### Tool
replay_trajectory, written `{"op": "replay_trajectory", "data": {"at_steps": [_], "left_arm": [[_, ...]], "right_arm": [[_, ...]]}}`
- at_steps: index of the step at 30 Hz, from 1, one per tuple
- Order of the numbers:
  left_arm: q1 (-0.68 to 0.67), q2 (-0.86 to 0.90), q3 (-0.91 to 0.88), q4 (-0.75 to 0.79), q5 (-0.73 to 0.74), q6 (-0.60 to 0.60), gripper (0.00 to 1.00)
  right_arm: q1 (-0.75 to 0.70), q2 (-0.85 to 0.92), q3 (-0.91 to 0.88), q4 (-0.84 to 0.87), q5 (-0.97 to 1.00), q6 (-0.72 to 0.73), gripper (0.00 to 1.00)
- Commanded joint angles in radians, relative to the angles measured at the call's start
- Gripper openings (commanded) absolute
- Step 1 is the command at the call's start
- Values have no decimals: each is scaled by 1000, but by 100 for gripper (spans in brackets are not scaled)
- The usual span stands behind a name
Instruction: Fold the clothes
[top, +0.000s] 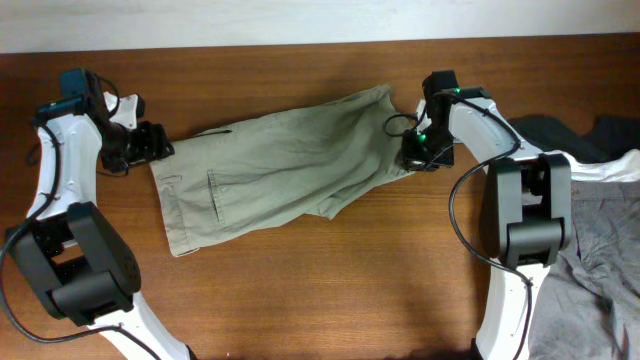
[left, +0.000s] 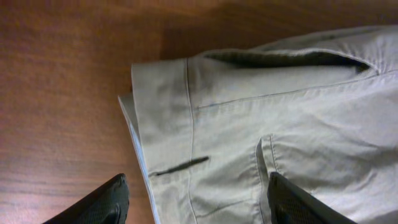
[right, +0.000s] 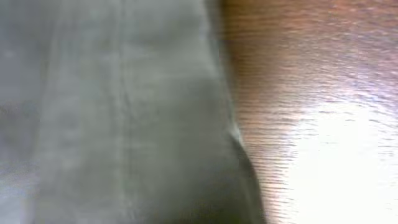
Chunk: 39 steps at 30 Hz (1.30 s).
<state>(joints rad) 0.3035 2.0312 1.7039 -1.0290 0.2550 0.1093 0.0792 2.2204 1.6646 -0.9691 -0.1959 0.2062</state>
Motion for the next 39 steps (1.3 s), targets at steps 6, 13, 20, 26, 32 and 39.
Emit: {"op": "replay_trajectory", "data": {"at_steps": [6,13,20,26,32,39], "left_arm": [[-40,89,15,113,19,88,79],[-56,175,17,147,16,88,33],[-27,175,46,153,11,82,0],[19,175,50,150,14,48,0],[20,173,101,98,101,41,42],[15,174,264,-192,127,42,55]], "right_arm": [[-3,-6,-25,-84,104,13,24],[-3,-6,-25,-109,105,12,25],[-6,-6,-25,-153,246,47,4],[-50,-6,-25,-175,286,89,4],[-69,-124,43,-222,147,10,36],[-70,-203,38,-117,84,9,71]]}}
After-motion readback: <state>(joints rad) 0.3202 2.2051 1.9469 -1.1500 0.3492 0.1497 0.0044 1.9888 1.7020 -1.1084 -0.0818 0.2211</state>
